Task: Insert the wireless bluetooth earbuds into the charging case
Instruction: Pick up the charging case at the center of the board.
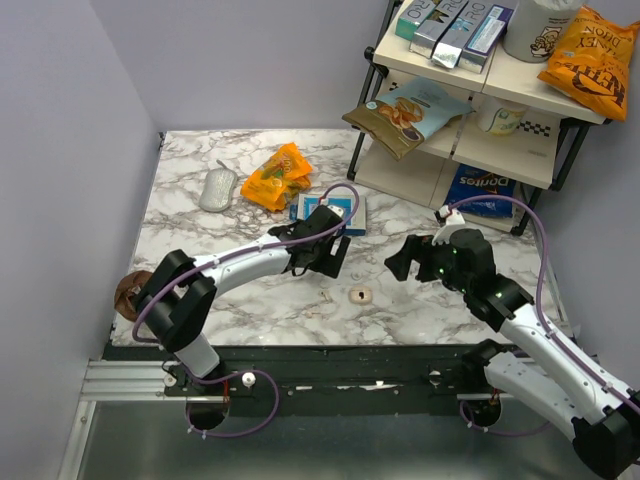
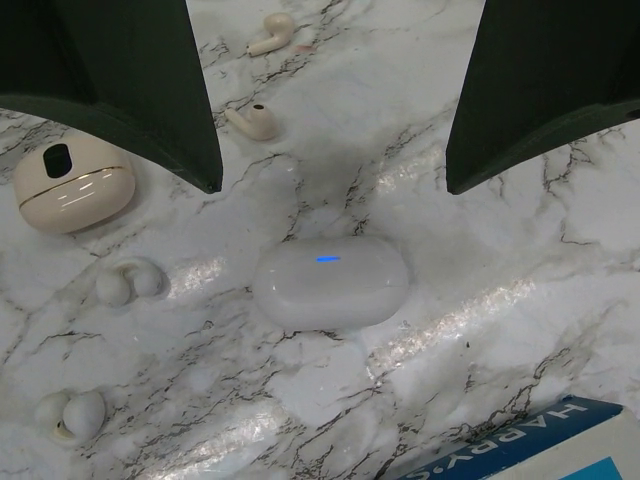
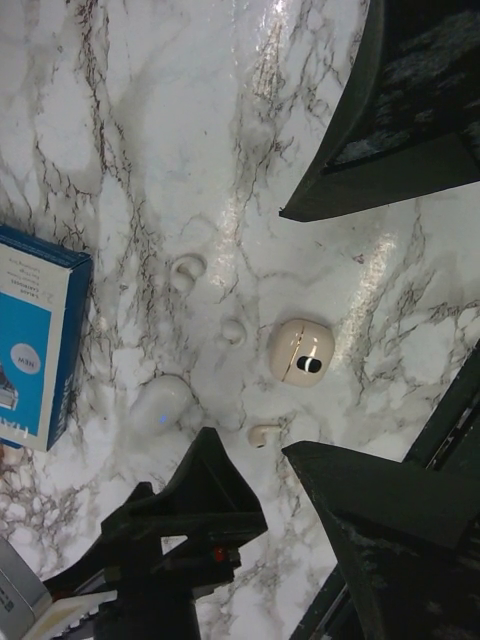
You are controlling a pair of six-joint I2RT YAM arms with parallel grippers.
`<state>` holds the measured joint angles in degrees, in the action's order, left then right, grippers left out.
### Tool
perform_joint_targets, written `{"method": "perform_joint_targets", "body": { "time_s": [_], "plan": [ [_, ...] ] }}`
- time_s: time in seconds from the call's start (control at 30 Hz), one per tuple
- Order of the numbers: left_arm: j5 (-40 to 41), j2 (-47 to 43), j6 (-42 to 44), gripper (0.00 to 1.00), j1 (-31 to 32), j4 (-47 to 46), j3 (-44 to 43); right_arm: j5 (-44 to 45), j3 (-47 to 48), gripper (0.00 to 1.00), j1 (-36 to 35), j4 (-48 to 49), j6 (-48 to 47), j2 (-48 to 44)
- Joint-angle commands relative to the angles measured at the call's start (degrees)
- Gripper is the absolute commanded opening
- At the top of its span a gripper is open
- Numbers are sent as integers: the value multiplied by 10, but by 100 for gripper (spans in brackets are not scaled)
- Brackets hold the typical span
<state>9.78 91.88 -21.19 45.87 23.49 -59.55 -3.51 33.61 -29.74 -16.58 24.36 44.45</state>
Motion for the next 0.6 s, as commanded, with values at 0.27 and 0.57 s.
{"method": "perform_joint_targets", "body": {
  "time_s": [0.27, 0.57],
  "plan": [
    [8, 92, -9, 99, 1, 29, -68, -32, 30, 100, -4, -31, -4, -25],
    [9, 116, -16, 99, -11, 11, -65, -33, 32, 100, -4, -41, -3, -23]
  ]
}}
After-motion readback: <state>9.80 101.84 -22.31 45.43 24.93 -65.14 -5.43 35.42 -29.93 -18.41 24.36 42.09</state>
